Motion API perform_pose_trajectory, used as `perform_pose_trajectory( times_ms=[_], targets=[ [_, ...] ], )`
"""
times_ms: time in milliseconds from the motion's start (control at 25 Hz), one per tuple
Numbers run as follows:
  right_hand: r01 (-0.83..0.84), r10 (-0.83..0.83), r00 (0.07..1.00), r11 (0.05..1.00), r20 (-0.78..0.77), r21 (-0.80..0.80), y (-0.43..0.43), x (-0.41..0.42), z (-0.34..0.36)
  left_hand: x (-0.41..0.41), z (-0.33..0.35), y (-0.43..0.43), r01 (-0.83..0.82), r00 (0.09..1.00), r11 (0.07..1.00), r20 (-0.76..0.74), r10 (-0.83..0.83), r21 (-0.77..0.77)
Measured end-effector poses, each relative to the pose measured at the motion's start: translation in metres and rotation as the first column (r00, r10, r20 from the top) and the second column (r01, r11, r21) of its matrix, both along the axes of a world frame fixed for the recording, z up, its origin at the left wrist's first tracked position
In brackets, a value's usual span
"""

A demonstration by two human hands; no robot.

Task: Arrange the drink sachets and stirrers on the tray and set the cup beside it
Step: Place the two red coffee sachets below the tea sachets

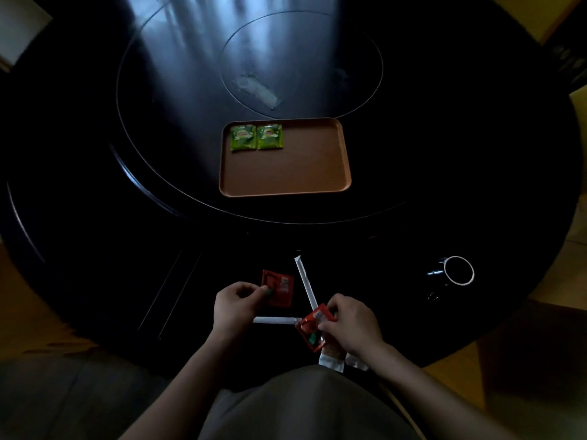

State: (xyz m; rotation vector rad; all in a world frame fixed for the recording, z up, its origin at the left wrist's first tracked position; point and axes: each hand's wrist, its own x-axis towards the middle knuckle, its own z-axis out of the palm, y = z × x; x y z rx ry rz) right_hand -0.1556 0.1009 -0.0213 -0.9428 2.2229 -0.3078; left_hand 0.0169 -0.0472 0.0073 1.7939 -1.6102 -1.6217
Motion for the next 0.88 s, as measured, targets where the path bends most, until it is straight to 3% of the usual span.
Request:
perform_pose_trajectory(
  times_ms=[120,200,320,560,880],
  targets=[
    [0.067,-0.068,0.97,0.998,0.232,0.009,0.0,-0.012,0.009,0.0,0.004,0.0,-0.021,0.998,1.0,-0.062,0.022,0.02],
    [0.12,-0.104,0.93,0.992,0.353,-0.024,-0.003,-0.018,0.021,0.001,0.006,-0.003,-0.066,0.988,0.992,-0.131,0.08,0.111],
    [0.2,-0.145,0.902,0.975,0.406,-0.098,-0.012,-0.025,0.04,0.002,0.013,-0.007,-0.106,0.958,0.964,-0.235,0.165,0.246],
    [0.336,-0.214,0.861,0.92,0.462,-0.201,-0.052,-0.038,0.065,-0.004,0.026,-0.032,-0.142,0.921,0.95,-0.314,0.229,0.278],
    [0.379,-0.262,0.898,0.87,0.355,-0.316,-0.141,-0.089,0.078,-0.047,0.045,-0.124,-0.295,0.918,0.955,-0.282,0.279,-0.017]
  ],
)
